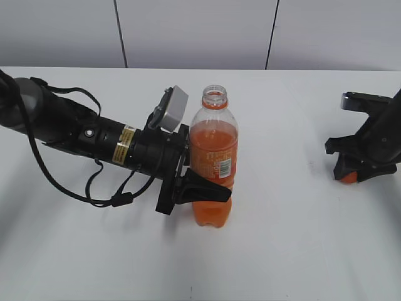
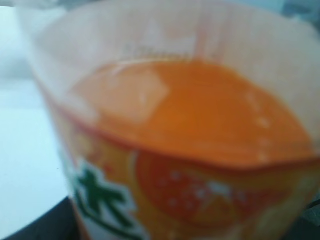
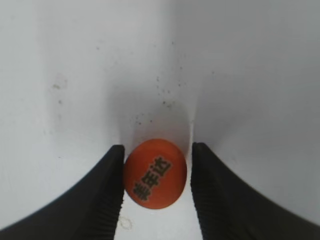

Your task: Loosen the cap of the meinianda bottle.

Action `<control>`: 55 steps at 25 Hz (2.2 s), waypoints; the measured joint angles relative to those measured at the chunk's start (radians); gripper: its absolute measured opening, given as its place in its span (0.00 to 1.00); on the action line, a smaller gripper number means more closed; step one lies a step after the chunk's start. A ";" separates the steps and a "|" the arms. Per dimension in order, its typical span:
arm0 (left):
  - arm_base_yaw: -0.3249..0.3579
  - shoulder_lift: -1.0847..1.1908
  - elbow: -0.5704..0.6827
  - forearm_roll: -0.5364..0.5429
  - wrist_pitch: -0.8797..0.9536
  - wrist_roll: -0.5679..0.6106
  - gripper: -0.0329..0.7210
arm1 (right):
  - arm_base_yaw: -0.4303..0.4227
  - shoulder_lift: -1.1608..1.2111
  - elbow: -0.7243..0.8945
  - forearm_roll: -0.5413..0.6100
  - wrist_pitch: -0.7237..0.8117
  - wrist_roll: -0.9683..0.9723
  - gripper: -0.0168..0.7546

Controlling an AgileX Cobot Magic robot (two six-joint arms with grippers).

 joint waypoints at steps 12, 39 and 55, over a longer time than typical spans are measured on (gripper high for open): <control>0.000 0.000 0.000 0.000 0.000 0.000 0.59 | 0.000 0.000 -0.003 0.017 0.034 0.004 0.56; 0.002 -0.027 0.001 -0.031 -0.059 -0.003 0.86 | 0.000 -0.145 -0.190 0.036 0.270 0.006 0.56; 0.018 -0.355 0.001 -0.067 -0.028 -0.144 0.83 | 0.000 -0.275 -0.396 0.036 0.496 0.008 0.56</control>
